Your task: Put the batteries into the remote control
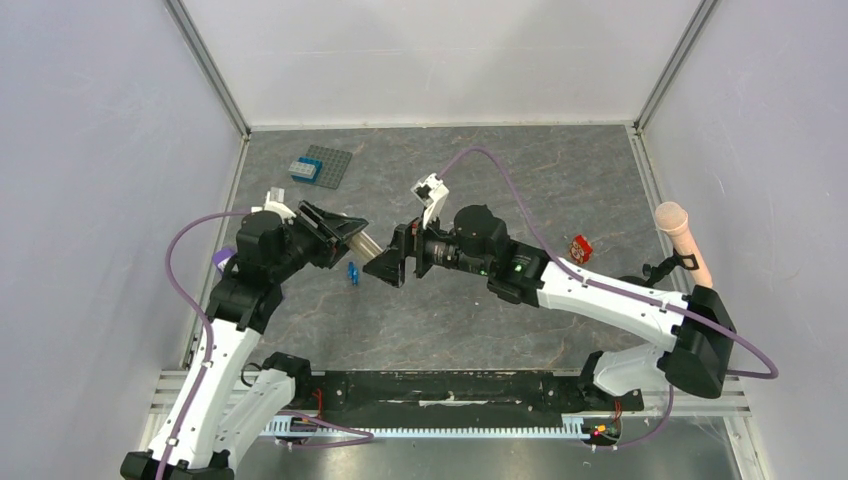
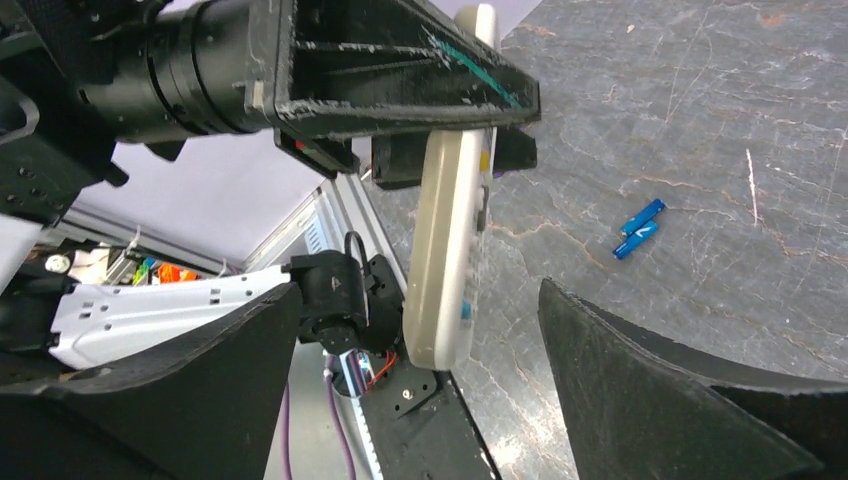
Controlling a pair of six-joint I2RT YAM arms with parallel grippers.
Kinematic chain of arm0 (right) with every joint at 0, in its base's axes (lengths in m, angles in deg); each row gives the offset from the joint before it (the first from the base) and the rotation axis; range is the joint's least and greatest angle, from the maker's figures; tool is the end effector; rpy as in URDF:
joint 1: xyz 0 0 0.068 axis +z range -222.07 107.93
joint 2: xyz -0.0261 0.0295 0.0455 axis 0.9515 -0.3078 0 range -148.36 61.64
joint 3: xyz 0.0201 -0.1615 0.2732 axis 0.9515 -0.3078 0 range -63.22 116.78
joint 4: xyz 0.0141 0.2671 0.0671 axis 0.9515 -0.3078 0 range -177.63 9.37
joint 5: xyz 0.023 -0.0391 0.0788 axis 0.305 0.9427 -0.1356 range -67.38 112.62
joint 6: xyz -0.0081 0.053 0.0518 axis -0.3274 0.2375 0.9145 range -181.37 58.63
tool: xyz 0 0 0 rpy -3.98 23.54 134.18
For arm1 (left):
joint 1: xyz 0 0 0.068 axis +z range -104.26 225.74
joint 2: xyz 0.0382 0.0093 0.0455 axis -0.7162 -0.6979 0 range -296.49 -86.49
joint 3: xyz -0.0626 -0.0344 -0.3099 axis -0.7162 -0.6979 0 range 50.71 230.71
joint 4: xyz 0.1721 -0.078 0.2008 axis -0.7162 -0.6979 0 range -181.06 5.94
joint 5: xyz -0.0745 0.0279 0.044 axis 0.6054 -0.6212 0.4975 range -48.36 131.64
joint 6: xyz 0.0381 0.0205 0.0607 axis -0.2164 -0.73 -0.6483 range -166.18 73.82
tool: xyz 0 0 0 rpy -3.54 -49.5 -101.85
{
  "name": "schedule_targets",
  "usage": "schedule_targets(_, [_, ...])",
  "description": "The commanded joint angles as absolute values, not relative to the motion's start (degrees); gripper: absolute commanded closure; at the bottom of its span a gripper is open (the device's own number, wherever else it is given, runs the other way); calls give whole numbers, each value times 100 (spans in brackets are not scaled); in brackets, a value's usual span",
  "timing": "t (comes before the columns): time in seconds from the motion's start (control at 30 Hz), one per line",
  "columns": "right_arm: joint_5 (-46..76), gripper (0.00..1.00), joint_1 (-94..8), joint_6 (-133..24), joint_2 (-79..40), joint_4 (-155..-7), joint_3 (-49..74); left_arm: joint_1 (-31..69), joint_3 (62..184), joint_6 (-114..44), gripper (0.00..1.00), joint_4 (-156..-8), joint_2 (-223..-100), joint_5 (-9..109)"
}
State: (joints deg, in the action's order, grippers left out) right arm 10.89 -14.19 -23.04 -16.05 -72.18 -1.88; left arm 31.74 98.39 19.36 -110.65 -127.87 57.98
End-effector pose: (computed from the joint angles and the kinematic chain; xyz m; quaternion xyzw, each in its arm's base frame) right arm 0.1777 0.3069 0.3826 -0.1935 0.7279 0.5378 0.3788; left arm 0.1556 -0.0570 0.3605 -0.2800 0.7668 -0.4515 0.3602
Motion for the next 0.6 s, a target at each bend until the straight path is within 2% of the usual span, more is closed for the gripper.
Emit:
schedule_targets(0.0, [1741,13,-1240,-2637,-1826,-7391,259,3168,9889,2376,98,-11254,-12699,5499])
schedule_targets(0.3, [1918,42,-1088,-2479,-2099,-6723,-2,3168,9747,2677,98,-11363,-12578,5588])
schedule_targets(0.37, [1912,52,-1094,-2367,-2064,-6513,-94,3168,9727,2685,98,-11385,-12551,5634])
schedule_targets(0.4, [1875,59,-1089,-2324,-2043,-6436,-115,3168,9721,2692,95,-11385,-12540,5660])
schedule_targets(0.43, [1831,67,-1088,-2279,-2025,-6388,-134,3170,9721,2659,89,-11385,-12514,5675])
schedule_targets(0.53, [1628,82,-1116,-2171,-1964,-6469,-67,3168,9655,2409,45,-11141,-12420,5779])
schedule_targets(0.57, [1552,84,-1152,-2108,-1930,-6650,7,3168,9610,2267,37,-11012,-12376,5813])
